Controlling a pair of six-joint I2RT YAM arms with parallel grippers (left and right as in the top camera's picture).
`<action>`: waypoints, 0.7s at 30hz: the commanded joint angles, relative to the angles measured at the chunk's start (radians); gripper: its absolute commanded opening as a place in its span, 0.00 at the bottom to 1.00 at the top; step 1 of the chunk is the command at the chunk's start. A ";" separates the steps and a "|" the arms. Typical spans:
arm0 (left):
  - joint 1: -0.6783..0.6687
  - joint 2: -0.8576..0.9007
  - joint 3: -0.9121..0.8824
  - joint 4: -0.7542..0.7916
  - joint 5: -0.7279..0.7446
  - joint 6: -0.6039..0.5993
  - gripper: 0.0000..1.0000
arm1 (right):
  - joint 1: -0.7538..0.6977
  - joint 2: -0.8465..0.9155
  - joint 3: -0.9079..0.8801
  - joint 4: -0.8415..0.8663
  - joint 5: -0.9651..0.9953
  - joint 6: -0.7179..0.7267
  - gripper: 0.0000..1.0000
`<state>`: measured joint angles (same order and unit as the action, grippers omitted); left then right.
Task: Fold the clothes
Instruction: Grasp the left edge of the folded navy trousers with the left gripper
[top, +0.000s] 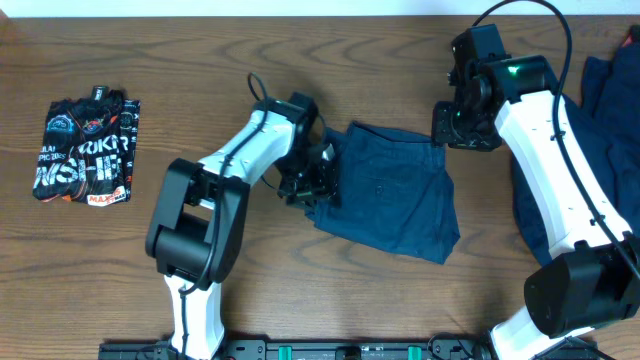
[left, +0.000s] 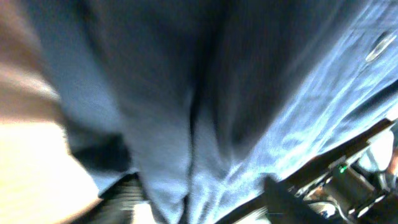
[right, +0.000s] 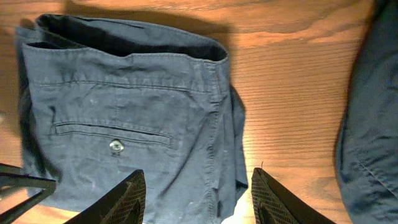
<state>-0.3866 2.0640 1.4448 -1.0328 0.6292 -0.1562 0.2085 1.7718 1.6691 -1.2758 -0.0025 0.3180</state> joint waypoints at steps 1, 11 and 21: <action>0.044 -0.038 0.014 0.010 0.007 0.006 0.98 | -0.007 -0.009 0.011 -0.003 0.006 -0.013 0.53; 0.068 -0.038 0.015 0.193 0.007 0.141 0.98 | -0.007 -0.009 0.011 0.001 0.006 -0.012 0.54; 0.040 -0.014 0.014 0.312 -0.040 0.138 0.98 | -0.005 -0.009 0.011 -0.005 0.005 -0.012 0.54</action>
<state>-0.3462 2.0457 1.4467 -0.7296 0.6262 -0.0074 0.2081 1.7718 1.6691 -1.2762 -0.0032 0.3180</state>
